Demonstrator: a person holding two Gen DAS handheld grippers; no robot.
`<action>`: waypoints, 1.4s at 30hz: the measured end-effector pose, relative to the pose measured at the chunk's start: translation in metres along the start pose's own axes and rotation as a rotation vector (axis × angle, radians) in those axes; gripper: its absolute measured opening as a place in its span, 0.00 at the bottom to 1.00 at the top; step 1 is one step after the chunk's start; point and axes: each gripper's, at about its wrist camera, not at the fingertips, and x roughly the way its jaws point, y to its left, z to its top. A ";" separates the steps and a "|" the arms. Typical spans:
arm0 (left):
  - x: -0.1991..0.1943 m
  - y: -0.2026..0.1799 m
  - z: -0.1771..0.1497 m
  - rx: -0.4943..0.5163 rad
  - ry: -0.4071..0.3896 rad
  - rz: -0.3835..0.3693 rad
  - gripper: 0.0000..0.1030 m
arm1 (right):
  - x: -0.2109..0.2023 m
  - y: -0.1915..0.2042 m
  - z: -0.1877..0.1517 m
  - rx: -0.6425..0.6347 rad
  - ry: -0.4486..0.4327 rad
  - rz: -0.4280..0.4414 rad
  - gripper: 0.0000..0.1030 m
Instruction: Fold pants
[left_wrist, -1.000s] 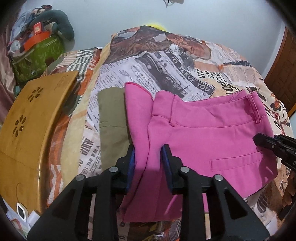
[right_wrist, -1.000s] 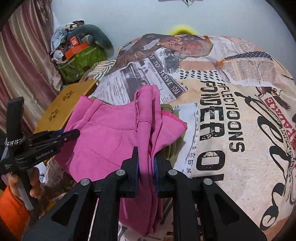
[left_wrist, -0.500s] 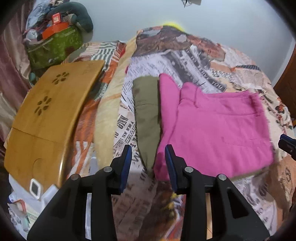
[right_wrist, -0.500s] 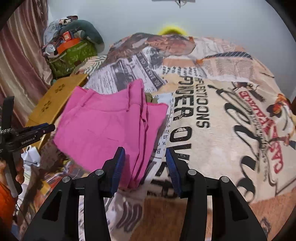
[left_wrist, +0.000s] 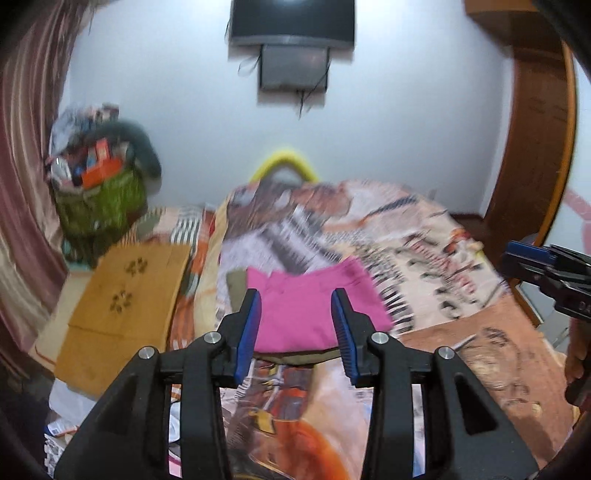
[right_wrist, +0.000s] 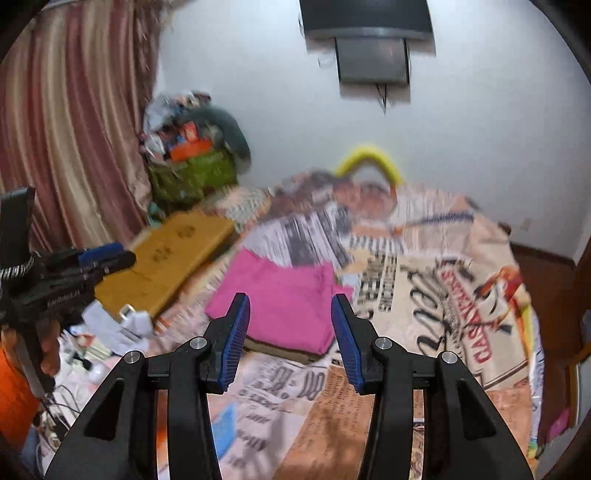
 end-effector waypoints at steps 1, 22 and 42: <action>-0.017 -0.007 0.002 0.003 -0.025 -0.003 0.42 | -0.011 0.003 0.001 0.001 -0.022 0.008 0.41; -0.237 -0.074 -0.044 -0.013 -0.405 0.016 0.58 | -0.177 0.072 -0.053 -0.023 -0.418 0.019 0.41; -0.242 -0.076 -0.063 -0.035 -0.463 0.055 1.00 | -0.184 0.083 -0.065 -0.053 -0.467 -0.074 1.00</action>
